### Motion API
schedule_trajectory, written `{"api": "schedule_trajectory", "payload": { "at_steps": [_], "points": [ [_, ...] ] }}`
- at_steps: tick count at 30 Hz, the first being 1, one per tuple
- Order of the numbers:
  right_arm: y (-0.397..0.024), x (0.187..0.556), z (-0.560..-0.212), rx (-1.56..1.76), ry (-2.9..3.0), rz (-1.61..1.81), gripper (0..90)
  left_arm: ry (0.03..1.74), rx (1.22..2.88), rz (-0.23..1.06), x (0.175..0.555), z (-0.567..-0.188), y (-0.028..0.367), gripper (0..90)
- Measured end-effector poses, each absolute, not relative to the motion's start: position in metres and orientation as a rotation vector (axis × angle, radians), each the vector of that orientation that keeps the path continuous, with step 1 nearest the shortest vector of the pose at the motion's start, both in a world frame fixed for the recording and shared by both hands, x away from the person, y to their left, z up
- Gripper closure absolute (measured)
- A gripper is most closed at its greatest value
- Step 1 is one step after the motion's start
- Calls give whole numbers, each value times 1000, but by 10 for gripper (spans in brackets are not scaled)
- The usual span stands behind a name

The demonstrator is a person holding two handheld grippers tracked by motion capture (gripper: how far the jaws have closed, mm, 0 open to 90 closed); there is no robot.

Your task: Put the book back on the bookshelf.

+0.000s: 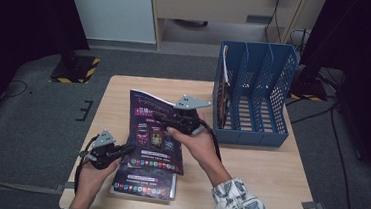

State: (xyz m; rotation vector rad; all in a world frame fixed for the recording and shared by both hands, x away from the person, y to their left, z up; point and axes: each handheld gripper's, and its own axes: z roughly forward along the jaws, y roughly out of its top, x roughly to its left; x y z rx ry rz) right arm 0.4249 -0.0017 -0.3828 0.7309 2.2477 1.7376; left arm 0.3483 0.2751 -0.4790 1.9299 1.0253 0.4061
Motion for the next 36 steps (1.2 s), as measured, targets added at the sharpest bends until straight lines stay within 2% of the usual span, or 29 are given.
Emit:
{"api": "schedule_trajectory", "payload": {
  "at_steps": [5, 9, 19, 21, 23, 27, 29, 31, 32, 36],
  "points": [
    [-2, 427, -382, 752, 2248, 1734, 684, 1021, 1922, 415, 348, -478, 276, 806],
    [-3, 428, -381, 769, 2242, 1724, 768, 1018, 1923, 423, 347, -478, 276, 806],
    [-2, 431, -376, 780, 2241, 1736, 741, 1017, 1916, 431, 347, -477, 277, 807],
    [-2, 432, -375, 786, 2237, 1741, 760, 1019, 1915, 431, 347, -477, 277, 806],
    [-3, 432, -375, 794, 2232, 1733, 825, 1020, 1916, 433, 347, -477, 277, 805],
    [-3, 431, -374, 810, 2231, 1720, 839, 1028, 1910, 442, 348, -479, 277, 783],
    [-3, 430, -374, 805, 2234, 1729, 840, 1055, 1886, 441, 349, -483, 278, 745],
    [-2, 429, -373, 792, 2238, 1732, 840, 1092, 1883, 443, 351, -487, 278, 587],
    [-2, 429, -372, 786, 2233, 1731, 840, 1113, 1881, 447, 352, -489, 279, 475],
    [-6, 427, -369, 767, 2193, 1759, 841, 1156, 1846, 460, 354, -490, 283, 300]
  ]
}}
